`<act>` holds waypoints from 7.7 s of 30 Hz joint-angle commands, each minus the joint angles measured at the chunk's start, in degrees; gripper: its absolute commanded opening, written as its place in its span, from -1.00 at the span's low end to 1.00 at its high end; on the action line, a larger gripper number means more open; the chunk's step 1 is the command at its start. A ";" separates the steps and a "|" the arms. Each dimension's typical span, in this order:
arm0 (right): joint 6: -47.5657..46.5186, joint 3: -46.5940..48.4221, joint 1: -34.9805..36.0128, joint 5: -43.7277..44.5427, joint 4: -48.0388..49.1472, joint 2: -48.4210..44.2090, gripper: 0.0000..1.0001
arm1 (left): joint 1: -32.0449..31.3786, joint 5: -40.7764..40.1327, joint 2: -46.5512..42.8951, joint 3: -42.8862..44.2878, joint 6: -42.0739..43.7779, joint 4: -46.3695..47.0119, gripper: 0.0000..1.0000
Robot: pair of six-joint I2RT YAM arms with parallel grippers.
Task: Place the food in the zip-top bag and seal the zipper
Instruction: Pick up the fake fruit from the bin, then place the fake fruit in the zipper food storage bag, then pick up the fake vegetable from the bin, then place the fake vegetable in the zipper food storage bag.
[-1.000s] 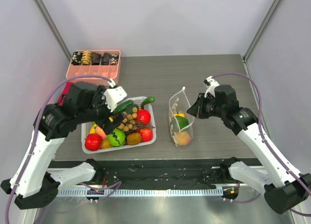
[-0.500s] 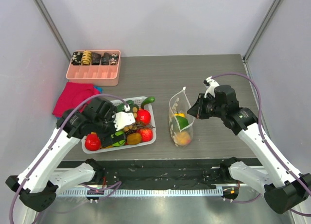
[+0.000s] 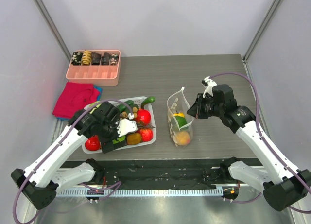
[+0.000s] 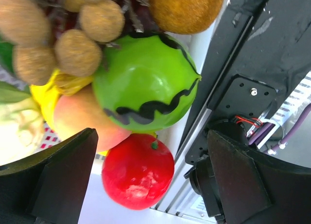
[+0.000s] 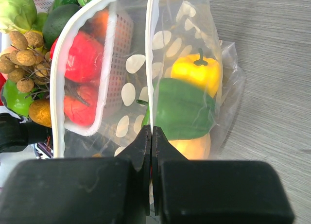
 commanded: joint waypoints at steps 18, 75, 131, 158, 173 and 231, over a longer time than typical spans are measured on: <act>0.18 1.87 0.03 -0.16 1.76 1.21 -0.98 | -2.82 -3.86 -5.24 -4.97 -3.22 3.44 1.00; -0.18 1.07 0.12 -0.34 1.93 1.39 -0.98 | -2.91 -0.43 -12.37 -0.16 1.01 0.81 0.20; 0.00 3.54 0.12 1.86 0.08 -0.72 -0.98 | 11.94 -2.97 4.70 19.39 -20.81 14.01 0.99; 0.00 3.19 0.03 1.59 0.44 0.95 -0.98 | 28.64 -15.02 20.24 13.84 -33.89 17.67 1.00; -0.09 2.48 0.11 1.51 1.14 1.65 -0.98 | 25.57 -20.29 25.33 6.72 -27.92 24.18 1.00; 2.99 3.53 0.03 6.95 1.84 -0.63 -0.98 | -12.05 21.45 36.41 30.45 -55.88 35.71 -0.04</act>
